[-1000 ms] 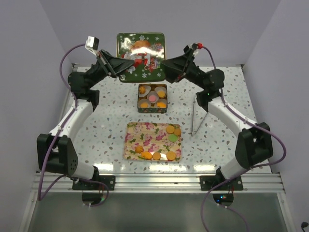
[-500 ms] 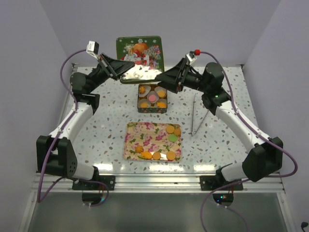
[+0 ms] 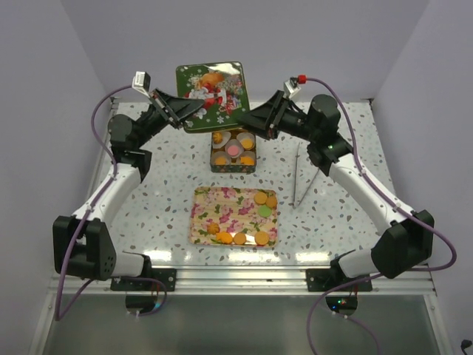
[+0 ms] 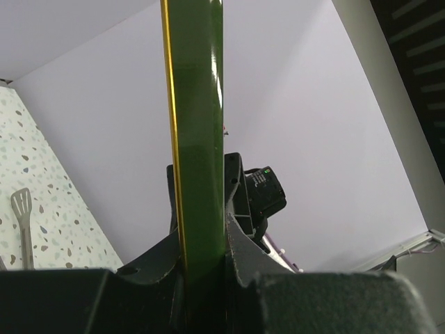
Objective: Pack the cookies
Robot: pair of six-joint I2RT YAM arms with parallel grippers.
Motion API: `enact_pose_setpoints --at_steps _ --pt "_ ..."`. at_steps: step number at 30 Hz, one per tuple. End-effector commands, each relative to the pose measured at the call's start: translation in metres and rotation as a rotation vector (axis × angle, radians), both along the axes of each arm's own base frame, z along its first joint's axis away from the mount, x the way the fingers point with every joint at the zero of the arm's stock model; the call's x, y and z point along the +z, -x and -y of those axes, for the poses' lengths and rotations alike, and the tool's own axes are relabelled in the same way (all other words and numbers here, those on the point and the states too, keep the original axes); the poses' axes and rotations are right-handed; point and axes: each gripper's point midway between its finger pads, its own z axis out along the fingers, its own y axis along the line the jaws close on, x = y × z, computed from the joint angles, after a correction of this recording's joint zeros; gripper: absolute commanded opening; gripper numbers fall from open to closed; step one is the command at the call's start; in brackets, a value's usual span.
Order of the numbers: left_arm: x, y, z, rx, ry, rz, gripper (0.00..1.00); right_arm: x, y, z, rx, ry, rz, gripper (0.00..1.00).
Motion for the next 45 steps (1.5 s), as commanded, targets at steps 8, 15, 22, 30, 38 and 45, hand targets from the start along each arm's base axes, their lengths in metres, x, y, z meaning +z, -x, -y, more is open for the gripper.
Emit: enact_pose_setpoints --at_steps 8,15,22,30,38,45 --pt "-0.011 0.02 -0.001 -0.005 -0.043 -0.013 0.0 0.033 0.009 -0.007 -0.049 -0.043 0.095 0.41" --pt "-0.024 0.025 0.003 -0.024 -0.085 -0.068 0.08 0.039 0.014 -0.008 -0.061 -0.056 0.107 0.19" --pt "-0.039 0.026 0.002 -0.005 -0.139 -0.128 0.38 0.02 0.019 0.002 -0.112 -0.019 0.068 0.09" --pt "-0.049 0.034 0.001 -0.012 -0.154 -0.151 0.76 -0.01 0.014 0.018 -0.226 0.021 -0.032 0.06" --pt "-0.079 0.027 -0.005 0.056 -0.323 -0.261 0.9 -0.052 -0.009 0.04 -0.395 0.046 -0.146 0.05" --pt "-0.133 0.017 -0.045 0.272 -0.666 -0.436 0.98 -0.101 -0.032 0.034 -0.415 0.078 -0.2 0.04"
